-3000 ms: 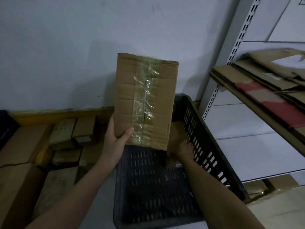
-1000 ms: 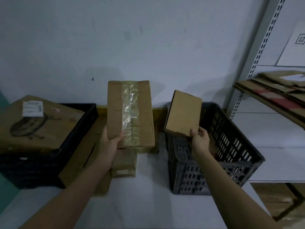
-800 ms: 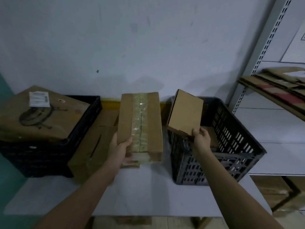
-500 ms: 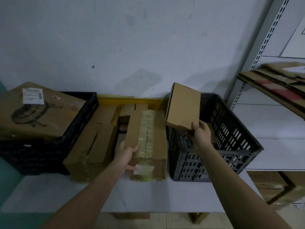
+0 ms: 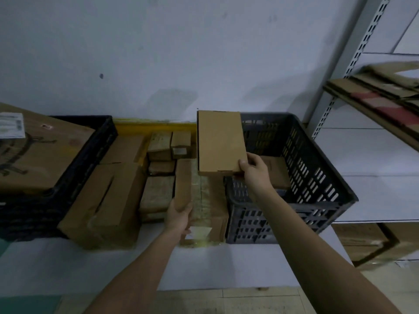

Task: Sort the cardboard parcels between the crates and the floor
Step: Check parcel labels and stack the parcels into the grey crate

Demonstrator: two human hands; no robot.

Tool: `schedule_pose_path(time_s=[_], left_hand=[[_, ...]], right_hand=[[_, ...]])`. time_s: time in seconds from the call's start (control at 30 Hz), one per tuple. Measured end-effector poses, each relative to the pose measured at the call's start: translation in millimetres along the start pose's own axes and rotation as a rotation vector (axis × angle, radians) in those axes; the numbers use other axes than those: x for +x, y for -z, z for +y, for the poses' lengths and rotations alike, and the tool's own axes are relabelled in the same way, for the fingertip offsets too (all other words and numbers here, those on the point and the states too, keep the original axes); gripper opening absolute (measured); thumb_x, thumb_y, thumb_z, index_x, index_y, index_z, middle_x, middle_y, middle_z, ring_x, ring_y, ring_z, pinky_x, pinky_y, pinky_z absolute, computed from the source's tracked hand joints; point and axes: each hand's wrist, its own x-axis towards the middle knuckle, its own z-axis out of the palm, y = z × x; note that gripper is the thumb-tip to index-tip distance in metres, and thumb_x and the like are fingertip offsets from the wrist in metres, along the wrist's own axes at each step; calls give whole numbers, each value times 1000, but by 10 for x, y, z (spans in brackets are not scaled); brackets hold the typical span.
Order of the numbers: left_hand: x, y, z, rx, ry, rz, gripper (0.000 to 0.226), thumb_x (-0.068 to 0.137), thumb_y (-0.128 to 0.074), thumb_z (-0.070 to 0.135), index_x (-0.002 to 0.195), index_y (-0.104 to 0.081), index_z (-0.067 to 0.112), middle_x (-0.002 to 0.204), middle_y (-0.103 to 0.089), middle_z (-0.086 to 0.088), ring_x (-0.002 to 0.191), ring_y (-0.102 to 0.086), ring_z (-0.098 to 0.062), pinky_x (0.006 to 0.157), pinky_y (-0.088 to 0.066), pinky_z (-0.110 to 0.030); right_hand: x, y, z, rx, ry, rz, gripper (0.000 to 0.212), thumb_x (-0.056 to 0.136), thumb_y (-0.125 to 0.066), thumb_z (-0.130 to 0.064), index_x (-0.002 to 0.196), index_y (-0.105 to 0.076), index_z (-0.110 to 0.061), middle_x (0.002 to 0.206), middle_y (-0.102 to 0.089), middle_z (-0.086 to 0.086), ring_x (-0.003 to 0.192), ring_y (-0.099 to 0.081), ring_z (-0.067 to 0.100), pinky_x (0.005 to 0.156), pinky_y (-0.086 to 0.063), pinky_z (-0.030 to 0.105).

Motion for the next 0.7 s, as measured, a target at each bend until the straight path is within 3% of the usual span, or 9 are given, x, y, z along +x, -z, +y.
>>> schedule_pose_path(time_s=[0.1,0.17,0.27,0.47,0.7], left_hand=[[35,3,23,28,-29,-35,55,96,-62,35,146,-39,30,128,-58,-5,104,-61,-30,78,-60,-53],[32,28,54,70,-19,-59,57,99,-56,41,149,-33,30,139,-53,-8,116,-58,-34,88,-57,-54],[92,151,107,191,-22,1,59,103,-40,50,155,-28,25,152,-40,-10,133,-46,-36,105,-46,-52],[210,949,109,342,-376,267,37,106,-40,32,138,-51,17,133,-59,-8,115,-56,-22,95,-46,-36],[577,1824,75,652,-455,235,42,105,-43,33,145,-47,19,142,-52,-7,127,-50,-25,104,-42,-37]], right_hand=[[11,-97,-19,-2,-23,-51,29,106,-46,-16,135,-47,-14,117,-58,2,104,-62,25,85,-59,42],[24,-196,-23,-3,-41,-89,29,106,-45,-14,135,-47,-14,113,-56,-1,106,-62,27,84,-59,41],[50,-396,-27,-35,-35,-133,32,105,-46,-15,137,-46,-14,125,-54,1,114,-60,28,88,-58,45],[-35,-868,96,-28,-118,-242,22,105,-46,-11,126,-44,-18,115,-51,1,107,-59,25,84,-60,40],[-168,-1554,348,-129,-123,-263,27,101,-49,-11,118,-44,-30,123,-56,0,118,-58,26,95,-55,50]])
